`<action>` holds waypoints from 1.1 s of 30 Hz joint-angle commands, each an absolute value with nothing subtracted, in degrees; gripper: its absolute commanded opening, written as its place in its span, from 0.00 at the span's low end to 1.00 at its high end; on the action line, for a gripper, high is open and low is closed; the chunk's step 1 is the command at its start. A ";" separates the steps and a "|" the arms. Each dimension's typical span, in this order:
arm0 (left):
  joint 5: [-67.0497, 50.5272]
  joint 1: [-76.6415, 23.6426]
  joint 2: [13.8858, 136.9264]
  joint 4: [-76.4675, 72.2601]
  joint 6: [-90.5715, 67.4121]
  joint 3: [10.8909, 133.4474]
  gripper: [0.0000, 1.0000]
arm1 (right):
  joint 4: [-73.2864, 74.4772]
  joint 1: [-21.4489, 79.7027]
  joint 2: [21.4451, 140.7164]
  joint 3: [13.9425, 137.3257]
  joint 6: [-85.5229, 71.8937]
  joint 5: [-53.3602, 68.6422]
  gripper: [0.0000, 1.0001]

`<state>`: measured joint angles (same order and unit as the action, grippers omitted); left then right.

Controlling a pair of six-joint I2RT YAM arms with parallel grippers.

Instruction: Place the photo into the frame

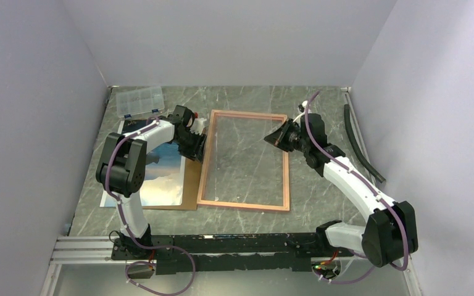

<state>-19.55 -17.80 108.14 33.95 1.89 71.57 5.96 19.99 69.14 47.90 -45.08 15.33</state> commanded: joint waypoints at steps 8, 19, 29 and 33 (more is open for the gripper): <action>-21.32 -18.59 109.07 34.53 1.76 70.80 0.47 | 13.40 20.48 72.04 47.40 -41.29 10.17 0.02; -21.10 -18.55 108.90 34.56 1.80 70.83 0.46 | 13.97 20.48 74.54 48.01 -39.92 9.01 0.26; -20.95 -18.59 108.83 34.89 1.83 71.18 0.46 | 18.27 20.49 78.16 50.67 -37.76 6.85 0.84; -20.88 -18.55 108.81 35.02 1.91 71.28 0.46 | 20.14 20.49 79.47 52.12 -36.34 5.72 0.91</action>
